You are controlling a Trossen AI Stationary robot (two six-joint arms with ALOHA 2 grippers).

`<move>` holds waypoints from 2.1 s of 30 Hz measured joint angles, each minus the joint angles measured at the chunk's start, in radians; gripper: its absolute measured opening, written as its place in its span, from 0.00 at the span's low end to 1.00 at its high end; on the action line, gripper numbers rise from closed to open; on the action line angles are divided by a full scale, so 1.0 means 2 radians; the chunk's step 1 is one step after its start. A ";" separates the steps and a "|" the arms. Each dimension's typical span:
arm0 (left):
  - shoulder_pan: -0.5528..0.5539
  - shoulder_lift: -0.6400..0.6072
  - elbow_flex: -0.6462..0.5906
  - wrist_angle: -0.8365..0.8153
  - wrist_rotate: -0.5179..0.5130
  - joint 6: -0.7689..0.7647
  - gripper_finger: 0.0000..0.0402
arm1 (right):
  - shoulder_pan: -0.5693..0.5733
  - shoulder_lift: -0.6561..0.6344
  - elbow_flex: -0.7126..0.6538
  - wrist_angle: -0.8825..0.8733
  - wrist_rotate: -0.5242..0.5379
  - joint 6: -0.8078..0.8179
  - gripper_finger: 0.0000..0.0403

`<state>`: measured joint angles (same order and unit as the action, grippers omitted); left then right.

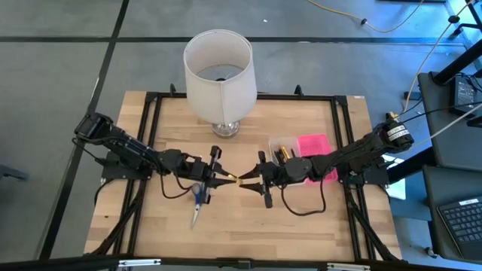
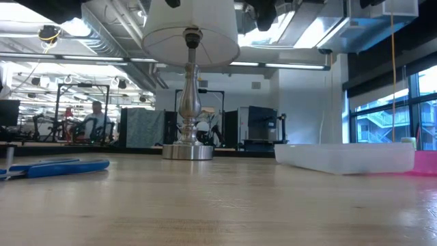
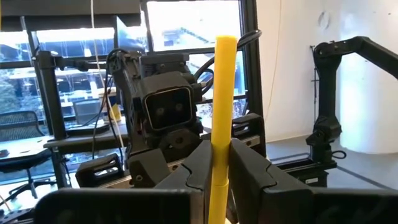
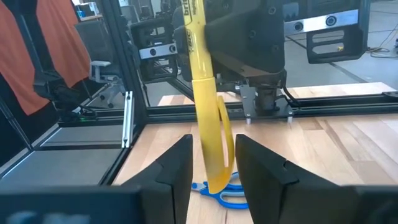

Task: Pick & place school supplies into a supply box
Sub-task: Put the yellow pen into the supply box

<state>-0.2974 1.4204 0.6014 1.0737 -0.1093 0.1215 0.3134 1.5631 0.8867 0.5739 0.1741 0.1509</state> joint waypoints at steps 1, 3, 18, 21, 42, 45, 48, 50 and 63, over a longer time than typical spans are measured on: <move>0.000 0.000 0.000 0.000 0.000 0.000 0.08 | 0.000 0.000 0.000 0.000 0.000 0.000 0.31; 0.000 0.000 0.000 0.000 -0.001 -0.001 0.08 | -0.001 0.001 0.000 0.001 0.000 0.001 0.31; 0.000 0.000 0.000 -0.006 -0.027 0.006 0.08 | -0.011 0.019 0.000 0.018 0.000 0.010 0.31; 0.000 0.000 0.000 -0.008 -0.027 -0.001 0.08 | -0.011 0.019 0.000 0.018 0.000 0.014 0.31; 0.000 -0.001 0.000 -0.030 -0.016 -0.002 0.14 | -0.010 0.019 0.000 0.004 -0.012 0.033 0.19; 0.000 -0.003 0.000 -0.069 -0.017 -0.002 0.21 | -0.010 0.019 0.000 -0.009 -0.012 0.048 0.18; 0.000 -0.012 0.000 -0.116 -0.021 -0.017 0.28 | -0.011 0.019 0.000 -0.029 -0.009 0.058 0.17; 0.000 -0.017 0.000 -0.157 -0.035 -0.029 0.31 | -0.011 0.018 0.000 -0.043 -0.008 0.071 0.18; -0.001 -0.036 0.000 -0.391 -0.037 -0.187 0.37 | -0.029 -0.027 0.000 -0.336 0.023 0.269 0.19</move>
<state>-0.2998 1.3483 0.6010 0.2911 -0.1828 -0.2525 0.2562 1.5092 0.8867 -0.0984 0.2197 0.6895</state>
